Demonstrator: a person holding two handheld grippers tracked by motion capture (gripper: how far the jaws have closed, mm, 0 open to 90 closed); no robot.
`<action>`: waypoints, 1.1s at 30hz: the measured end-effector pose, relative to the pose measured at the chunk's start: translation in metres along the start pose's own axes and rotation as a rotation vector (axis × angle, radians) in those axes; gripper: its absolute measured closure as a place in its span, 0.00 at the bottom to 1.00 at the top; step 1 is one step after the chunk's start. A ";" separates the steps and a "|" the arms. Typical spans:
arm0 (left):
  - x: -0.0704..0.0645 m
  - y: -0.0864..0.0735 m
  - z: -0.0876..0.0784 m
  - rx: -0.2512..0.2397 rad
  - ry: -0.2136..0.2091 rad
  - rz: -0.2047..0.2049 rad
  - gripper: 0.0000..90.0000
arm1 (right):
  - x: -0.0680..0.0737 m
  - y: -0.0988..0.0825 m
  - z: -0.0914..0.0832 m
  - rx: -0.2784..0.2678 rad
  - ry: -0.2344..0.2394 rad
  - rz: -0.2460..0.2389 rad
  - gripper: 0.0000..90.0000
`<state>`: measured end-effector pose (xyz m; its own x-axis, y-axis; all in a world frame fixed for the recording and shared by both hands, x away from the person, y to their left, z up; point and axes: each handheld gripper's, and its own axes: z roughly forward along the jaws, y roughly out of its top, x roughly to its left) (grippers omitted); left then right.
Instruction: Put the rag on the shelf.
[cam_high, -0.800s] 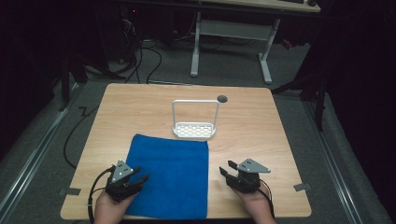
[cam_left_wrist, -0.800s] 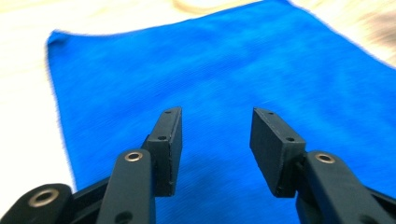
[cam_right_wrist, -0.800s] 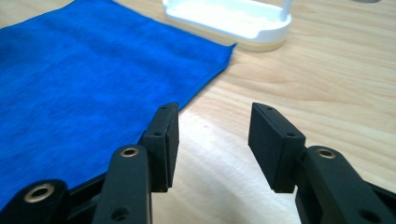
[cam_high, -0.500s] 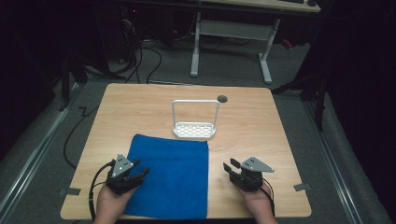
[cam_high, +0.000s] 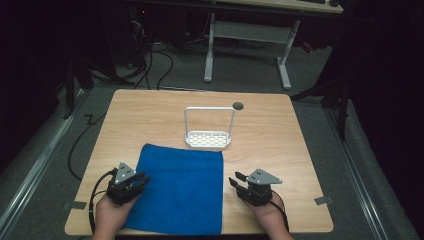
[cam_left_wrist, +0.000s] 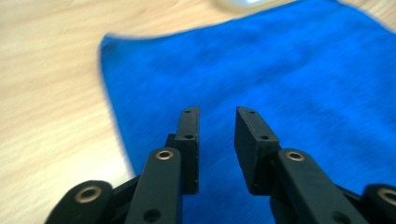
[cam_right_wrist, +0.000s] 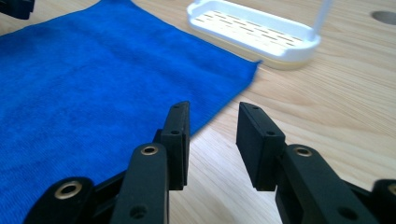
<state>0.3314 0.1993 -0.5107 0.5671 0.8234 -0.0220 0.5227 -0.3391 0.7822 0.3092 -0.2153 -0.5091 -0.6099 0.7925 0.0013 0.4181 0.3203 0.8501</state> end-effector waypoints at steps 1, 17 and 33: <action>0.002 -0.003 0.000 0.010 0.015 0.002 0.82 | 0.001 0.001 0.002 0.002 0.008 -0.005 0.74; -0.001 -0.024 -0.003 0.111 0.041 0.022 0.98 | 0.035 0.014 0.050 0.197 0.129 -0.139 1.00; -0.041 -0.017 0.005 0.117 -0.119 0.114 0.95 | 0.008 -0.007 0.022 0.223 0.043 -0.059 1.00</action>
<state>0.3030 0.1690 -0.5262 0.6943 0.7195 -0.0165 0.5174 -0.4831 0.7063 0.3161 -0.2003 -0.5268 -0.6637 0.7478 -0.0186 0.5162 0.4759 0.7120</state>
